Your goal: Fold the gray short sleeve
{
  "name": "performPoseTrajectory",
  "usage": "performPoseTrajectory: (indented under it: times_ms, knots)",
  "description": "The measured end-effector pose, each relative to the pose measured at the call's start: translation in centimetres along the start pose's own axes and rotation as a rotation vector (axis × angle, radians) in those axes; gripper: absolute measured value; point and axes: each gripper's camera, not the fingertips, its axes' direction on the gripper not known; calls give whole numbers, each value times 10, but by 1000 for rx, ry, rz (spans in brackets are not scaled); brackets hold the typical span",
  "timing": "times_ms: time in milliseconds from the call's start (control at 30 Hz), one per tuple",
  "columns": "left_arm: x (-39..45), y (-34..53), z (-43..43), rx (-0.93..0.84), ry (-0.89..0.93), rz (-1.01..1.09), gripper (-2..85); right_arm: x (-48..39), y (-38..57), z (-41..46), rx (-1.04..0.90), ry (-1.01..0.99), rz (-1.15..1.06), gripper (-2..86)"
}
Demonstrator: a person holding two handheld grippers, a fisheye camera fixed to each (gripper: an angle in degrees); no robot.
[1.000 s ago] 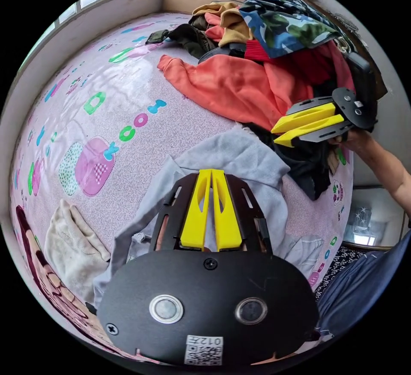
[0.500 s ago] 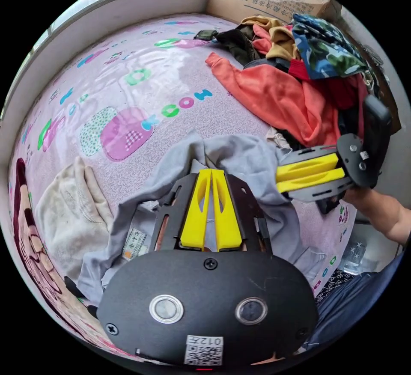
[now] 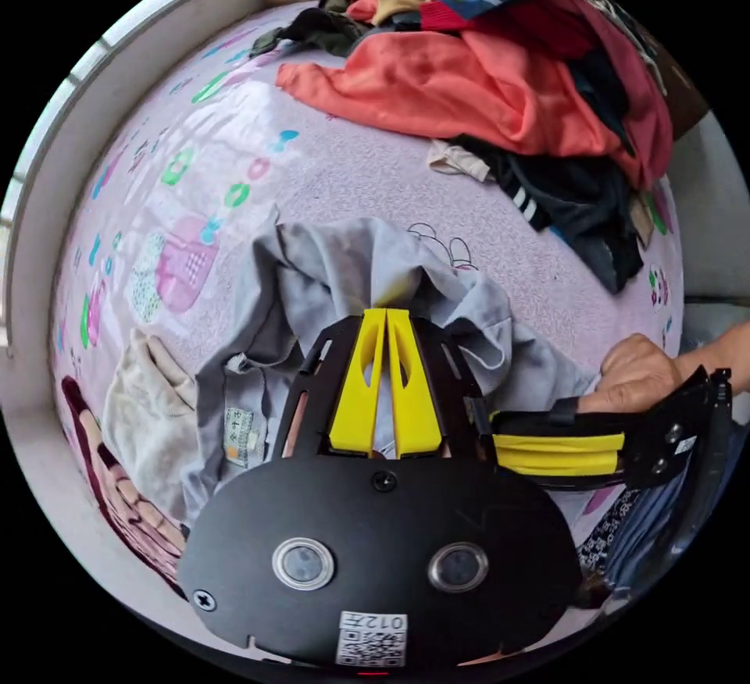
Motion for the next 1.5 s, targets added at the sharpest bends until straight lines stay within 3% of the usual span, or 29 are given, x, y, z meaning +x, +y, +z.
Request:
performPoseTrajectory:
  times_ms: [100,333,667,833,1100,1300,1500]
  knots:
    - [-28,18,4,56,94,-163,4,1,11,-11,-1,4,36,57]
    - [-27,28,6,118,136,-113,5,70,-12,-89,221,74,285,74]
    - [-25,37,8,140,154,-154,5,94,-80,-32,-82,16,138,79]
    - [-24,41,6,132,163,-168,5,89,-75,-41,-127,-4,93,72]
    - [-10,42,3,107,159,-152,4,92,-54,-31,-250,49,200,25]
    - [-4,46,3,93,161,-169,3,97,-27,-66,-116,-58,324,6]
    - [-2,46,2,101,174,-187,3,76,11,-120,59,-132,234,5]
